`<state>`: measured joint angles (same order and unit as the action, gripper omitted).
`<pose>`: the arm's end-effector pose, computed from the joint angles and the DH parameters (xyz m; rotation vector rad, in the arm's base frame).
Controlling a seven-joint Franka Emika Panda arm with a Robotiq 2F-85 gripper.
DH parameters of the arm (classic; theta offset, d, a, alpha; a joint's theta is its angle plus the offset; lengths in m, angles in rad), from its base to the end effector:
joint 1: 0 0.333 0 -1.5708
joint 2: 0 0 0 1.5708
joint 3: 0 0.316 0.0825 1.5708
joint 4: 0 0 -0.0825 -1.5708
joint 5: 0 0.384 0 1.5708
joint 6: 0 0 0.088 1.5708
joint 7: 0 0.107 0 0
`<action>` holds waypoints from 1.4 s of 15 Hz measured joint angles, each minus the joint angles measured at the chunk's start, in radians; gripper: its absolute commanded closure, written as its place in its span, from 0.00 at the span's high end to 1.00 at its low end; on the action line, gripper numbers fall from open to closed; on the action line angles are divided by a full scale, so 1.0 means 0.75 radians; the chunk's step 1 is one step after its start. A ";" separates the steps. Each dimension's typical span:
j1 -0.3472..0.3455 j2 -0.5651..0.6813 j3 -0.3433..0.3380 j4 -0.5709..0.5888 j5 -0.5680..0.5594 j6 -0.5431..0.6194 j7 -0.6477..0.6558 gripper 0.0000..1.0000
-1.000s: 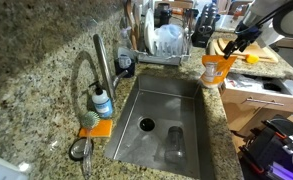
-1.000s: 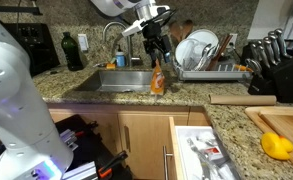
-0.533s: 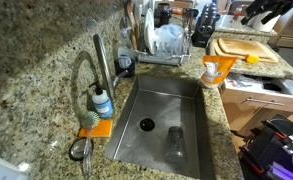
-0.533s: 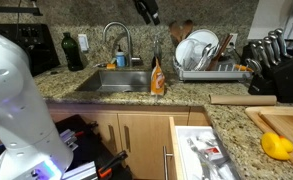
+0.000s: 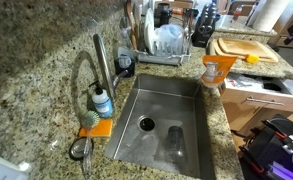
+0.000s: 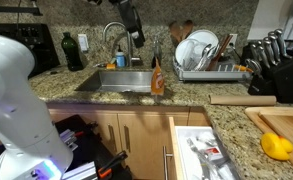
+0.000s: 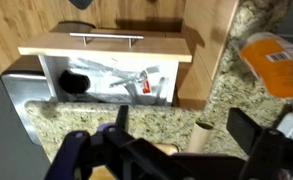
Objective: Close the top drawer to the right
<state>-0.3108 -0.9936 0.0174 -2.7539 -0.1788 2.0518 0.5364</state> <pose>0.2730 -0.0923 0.5070 2.7378 -1.1189 0.4627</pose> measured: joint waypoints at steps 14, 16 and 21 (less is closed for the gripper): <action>-0.111 0.675 -0.340 -0.029 0.033 0.085 -0.080 1.00; -0.109 0.800 -0.325 -0.027 -0.029 0.144 0.054 1.00; -0.125 1.201 -0.328 0.005 -0.108 0.321 0.304 1.00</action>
<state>-0.4045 -0.0930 -0.2283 -2.7504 -0.2601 2.2928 0.7641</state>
